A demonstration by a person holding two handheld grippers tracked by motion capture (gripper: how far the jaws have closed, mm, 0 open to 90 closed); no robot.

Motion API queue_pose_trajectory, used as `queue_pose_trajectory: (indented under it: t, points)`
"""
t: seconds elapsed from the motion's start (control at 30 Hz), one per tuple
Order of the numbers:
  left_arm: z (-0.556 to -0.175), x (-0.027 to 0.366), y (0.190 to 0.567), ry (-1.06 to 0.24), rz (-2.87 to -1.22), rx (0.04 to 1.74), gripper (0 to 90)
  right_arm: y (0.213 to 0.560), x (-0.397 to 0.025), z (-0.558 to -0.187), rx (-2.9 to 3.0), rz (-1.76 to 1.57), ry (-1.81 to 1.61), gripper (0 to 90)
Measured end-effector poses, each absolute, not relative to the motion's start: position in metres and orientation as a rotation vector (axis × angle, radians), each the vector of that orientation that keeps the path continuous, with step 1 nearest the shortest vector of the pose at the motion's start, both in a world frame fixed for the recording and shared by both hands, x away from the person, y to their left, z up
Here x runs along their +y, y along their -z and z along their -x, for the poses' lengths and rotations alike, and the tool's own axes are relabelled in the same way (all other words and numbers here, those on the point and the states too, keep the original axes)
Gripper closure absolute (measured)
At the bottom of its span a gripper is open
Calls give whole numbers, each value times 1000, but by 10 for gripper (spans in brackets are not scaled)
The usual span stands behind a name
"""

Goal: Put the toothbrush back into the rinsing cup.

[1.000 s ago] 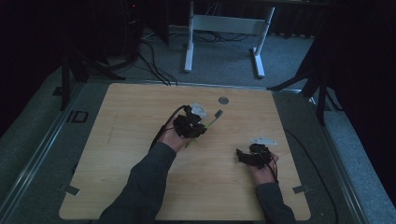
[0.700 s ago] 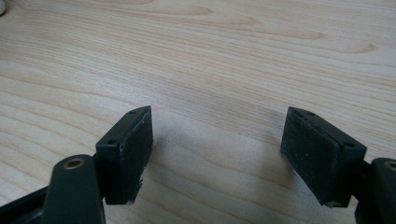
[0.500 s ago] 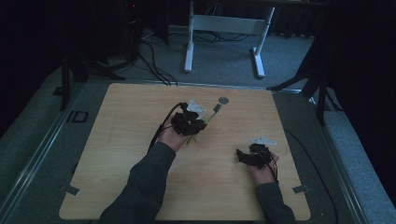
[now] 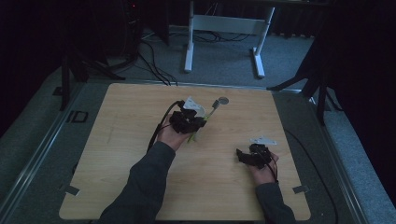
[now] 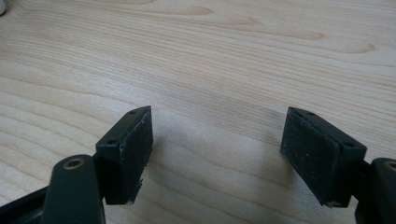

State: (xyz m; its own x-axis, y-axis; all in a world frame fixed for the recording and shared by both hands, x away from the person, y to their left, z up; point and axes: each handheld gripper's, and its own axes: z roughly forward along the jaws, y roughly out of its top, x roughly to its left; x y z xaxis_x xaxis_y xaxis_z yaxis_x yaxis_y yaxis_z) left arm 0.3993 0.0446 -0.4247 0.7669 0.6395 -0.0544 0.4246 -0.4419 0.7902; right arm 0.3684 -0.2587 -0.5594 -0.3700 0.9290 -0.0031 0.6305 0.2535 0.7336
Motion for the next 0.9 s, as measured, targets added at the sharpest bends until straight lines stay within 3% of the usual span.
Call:
queue_pose_trajectory:
  t: [0.9]
  points:
    - [-403, 57, 418, -276, -1957, 825, 799, 559, -259, -368, 2093, -1417, -913, 247]
